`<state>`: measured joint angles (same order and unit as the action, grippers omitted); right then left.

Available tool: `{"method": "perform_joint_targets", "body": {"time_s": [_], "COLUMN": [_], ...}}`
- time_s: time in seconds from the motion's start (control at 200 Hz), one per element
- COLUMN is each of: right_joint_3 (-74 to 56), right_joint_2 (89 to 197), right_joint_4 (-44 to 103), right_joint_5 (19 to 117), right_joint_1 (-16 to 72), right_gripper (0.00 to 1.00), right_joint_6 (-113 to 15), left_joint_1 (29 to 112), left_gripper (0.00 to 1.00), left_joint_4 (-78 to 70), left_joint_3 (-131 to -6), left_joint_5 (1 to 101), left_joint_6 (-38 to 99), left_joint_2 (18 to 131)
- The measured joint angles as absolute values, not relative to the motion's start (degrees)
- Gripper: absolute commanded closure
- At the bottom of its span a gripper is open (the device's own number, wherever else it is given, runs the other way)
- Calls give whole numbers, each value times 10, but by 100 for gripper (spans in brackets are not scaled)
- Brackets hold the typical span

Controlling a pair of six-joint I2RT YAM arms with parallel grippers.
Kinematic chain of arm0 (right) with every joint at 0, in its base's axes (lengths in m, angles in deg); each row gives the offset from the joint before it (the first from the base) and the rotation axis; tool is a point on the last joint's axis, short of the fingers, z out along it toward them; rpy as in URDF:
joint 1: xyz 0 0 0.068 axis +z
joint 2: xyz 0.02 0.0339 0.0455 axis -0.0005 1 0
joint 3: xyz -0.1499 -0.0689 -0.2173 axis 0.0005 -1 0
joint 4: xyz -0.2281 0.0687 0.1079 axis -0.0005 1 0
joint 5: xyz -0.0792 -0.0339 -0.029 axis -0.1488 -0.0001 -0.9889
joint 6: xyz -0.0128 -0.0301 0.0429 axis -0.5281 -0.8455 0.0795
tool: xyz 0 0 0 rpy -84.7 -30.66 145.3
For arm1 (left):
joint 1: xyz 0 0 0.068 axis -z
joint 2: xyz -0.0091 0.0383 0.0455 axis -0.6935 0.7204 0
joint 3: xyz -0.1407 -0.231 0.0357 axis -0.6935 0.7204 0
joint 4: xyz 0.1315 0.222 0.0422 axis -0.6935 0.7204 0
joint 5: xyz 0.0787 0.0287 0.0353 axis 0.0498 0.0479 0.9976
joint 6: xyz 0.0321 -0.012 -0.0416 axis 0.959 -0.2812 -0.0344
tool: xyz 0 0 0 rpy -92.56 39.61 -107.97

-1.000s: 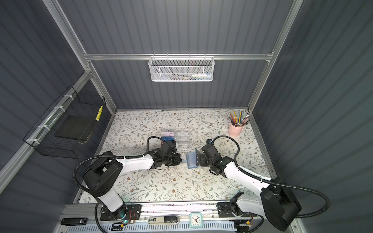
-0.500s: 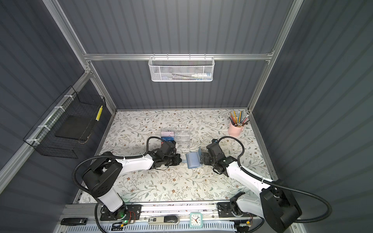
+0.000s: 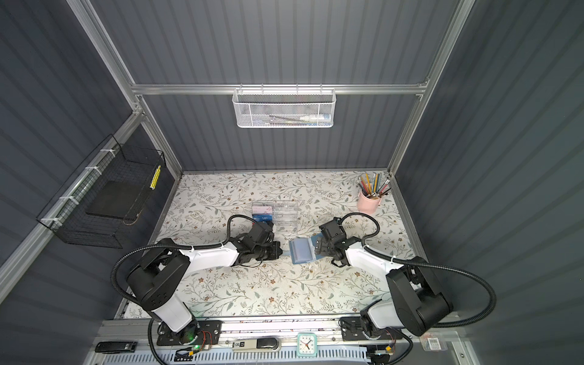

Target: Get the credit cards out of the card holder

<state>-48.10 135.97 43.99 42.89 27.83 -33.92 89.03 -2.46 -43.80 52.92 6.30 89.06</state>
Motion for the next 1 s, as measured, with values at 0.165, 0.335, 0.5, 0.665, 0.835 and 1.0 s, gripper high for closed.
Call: {"method": "perform_joint_targets", "body": {"time_s": [0.165,0.335,0.5,0.665,0.835,1.0], "right_joint_3": [-465,-443,-377,-340,-316,-297], "right_joint_2": [1375,1365,1383,1406,1417,1398], "right_joint_4": [444,451,469,481,495,503], "right_joint_5": [421,429,424,425,434,458], "right_joint_1": [278,290,313,323,336,354], "right_gripper": [1,1,1,1,1,1], "right_joint_6": [-339,-344,-357,-365,-369,-368], "left_joint_1": [885,884,884,884,884,884], "left_gripper": [100,100,100,100,100,100], "left_joint_4": [-24,-24,-24,-24,-24,-22], "left_joint_3": [-435,-435,-435,-435,-435,-434], "left_joint_5": [529,529,529,529,529,529], "left_joint_6": [63,65,65,65,65,65], "left_joint_2": [890,890,890,889,883,872]}}
